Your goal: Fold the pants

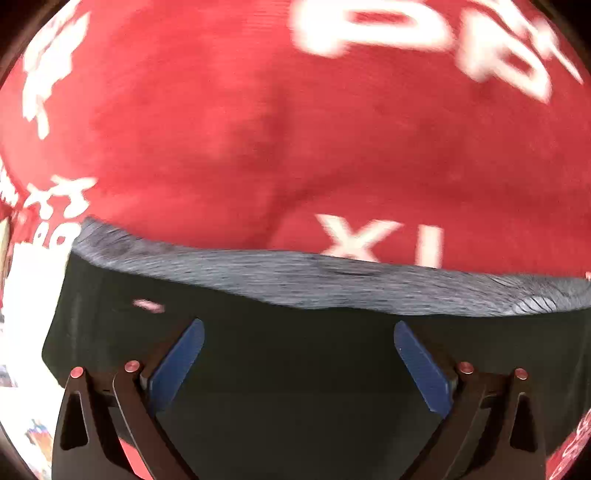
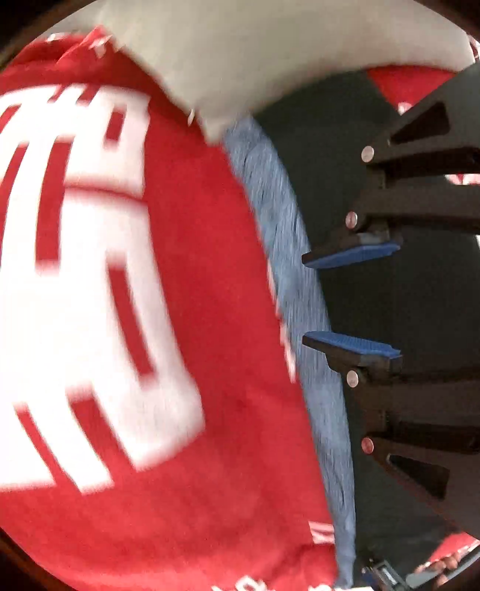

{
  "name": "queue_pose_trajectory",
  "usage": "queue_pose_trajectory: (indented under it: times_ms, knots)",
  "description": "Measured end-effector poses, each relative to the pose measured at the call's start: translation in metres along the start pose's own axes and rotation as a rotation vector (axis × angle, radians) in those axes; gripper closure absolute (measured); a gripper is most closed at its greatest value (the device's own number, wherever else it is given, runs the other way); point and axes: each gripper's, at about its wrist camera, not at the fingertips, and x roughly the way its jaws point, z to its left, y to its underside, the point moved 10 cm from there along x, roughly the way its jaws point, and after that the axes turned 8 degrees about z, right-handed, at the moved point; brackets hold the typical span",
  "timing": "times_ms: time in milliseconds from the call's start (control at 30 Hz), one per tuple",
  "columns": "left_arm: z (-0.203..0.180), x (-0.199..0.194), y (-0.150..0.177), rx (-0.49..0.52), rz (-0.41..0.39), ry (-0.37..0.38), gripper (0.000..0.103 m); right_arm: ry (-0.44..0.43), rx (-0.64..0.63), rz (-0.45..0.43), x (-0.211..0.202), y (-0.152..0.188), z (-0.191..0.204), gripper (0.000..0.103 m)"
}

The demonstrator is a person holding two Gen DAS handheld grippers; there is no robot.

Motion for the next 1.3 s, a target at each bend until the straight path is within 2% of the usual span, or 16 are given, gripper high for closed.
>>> queue_pose_trajectory:
  times_ms: [100,167,233,333,400,500,567,733,800,833,867,900,933,1033,1133,1300]
  knots:
    - [-0.015,0.009,-0.008,-0.020,-0.036,-0.040,0.000,0.039,0.079,0.105,0.030,0.009,-0.049,0.063]
    - [-0.017,0.014,-0.012,-0.072,-0.012,-0.013,0.000,-0.028,0.143,0.061,0.032,0.000,-0.068,0.063]
    - [-0.013,0.016,-0.021,-0.089,-0.007,0.008,0.000,-0.010,0.130,0.059,0.034,-0.010,-0.072,0.059]
    - [-0.004,0.007,-0.031,-0.052,-0.009,-0.051,0.000,0.041,0.080,0.049,0.037,-0.021,-0.071,0.048]
    - [0.003,-0.007,-0.033,-0.037,-0.032,-0.055,0.000,0.050,0.088,0.059,0.031,-0.020,-0.072,0.046]
    - [0.023,-0.024,-0.025,-0.003,-0.057,-0.063,0.000,0.006,0.113,0.063,0.016,-0.008,-0.057,0.044]
    - [0.032,-0.028,-0.013,0.019,-0.054,-0.071,0.000,-0.015,0.114,0.064,0.004,0.008,-0.056,0.037]
    - [0.020,-0.020,0.039,0.076,-0.011,-0.094,0.000,-0.073,0.085,0.056,-0.024,0.050,-0.040,0.034]
    - [0.020,-0.001,0.050,0.081,0.020,-0.110,0.000,-0.064,0.020,0.044,-0.025,0.059,-0.028,0.031]
    - [0.025,0.001,0.050,0.059,-0.034,-0.105,0.000,-0.056,-0.013,0.046,-0.021,0.063,-0.021,0.027]
    - [0.025,-0.001,0.051,0.051,-0.056,-0.103,0.000,-0.059,-0.040,0.077,-0.011,0.070,-0.013,0.021]
    - [0.024,-0.001,0.051,0.051,-0.061,-0.102,0.000,-0.068,-0.050,0.111,-0.002,0.073,-0.009,0.020]
    - [0.024,-0.004,0.051,0.055,-0.053,-0.100,0.000,-0.056,-0.063,0.149,0.011,0.077,0.004,0.020]
    - [0.035,-0.003,0.047,0.063,0.019,-0.110,0.000,0.002,-0.138,0.115,0.009,0.076,0.009,0.016]
    - [0.027,-0.016,0.047,0.080,0.021,-0.090,0.000,-0.086,-0.066,0.134,-0.004,0.082,0.005,0.016]
    - [-0.016,-0.043,0.056,0.126,-0.005,-0.013,0.000,-0.269,0.126,0.146,-0.025,0.103,-0.040,0.016]
